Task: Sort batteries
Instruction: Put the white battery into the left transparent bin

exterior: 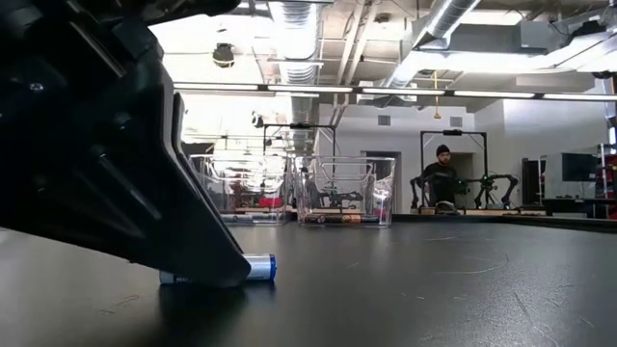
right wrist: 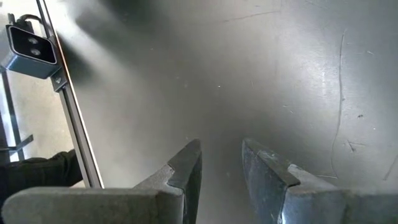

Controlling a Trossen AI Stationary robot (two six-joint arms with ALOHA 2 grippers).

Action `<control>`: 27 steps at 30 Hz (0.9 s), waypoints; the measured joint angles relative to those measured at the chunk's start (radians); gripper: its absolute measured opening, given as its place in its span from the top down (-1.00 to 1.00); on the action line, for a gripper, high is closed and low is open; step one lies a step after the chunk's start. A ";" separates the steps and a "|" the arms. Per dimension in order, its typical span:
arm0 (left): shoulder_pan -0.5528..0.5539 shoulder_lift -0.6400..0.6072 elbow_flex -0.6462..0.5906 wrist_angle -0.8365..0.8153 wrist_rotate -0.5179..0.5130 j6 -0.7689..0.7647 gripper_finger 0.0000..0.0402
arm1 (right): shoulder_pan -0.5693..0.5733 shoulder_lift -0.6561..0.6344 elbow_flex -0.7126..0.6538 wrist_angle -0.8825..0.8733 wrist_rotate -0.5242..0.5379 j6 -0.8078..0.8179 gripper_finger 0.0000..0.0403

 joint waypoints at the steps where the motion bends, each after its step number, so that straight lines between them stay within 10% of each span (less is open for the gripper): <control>1: 0.002 0.000 0.000 0.000 0.000 -0.004 0.89 | 0.000 0.000 0.000 0.003 0.000 0.000 0.34; 27: 0.233 -0.195 0.002 -0.169 0.036 0.135 0.84 | -0.058 0.000 0.000 0.013 0.004 -0.056 0.34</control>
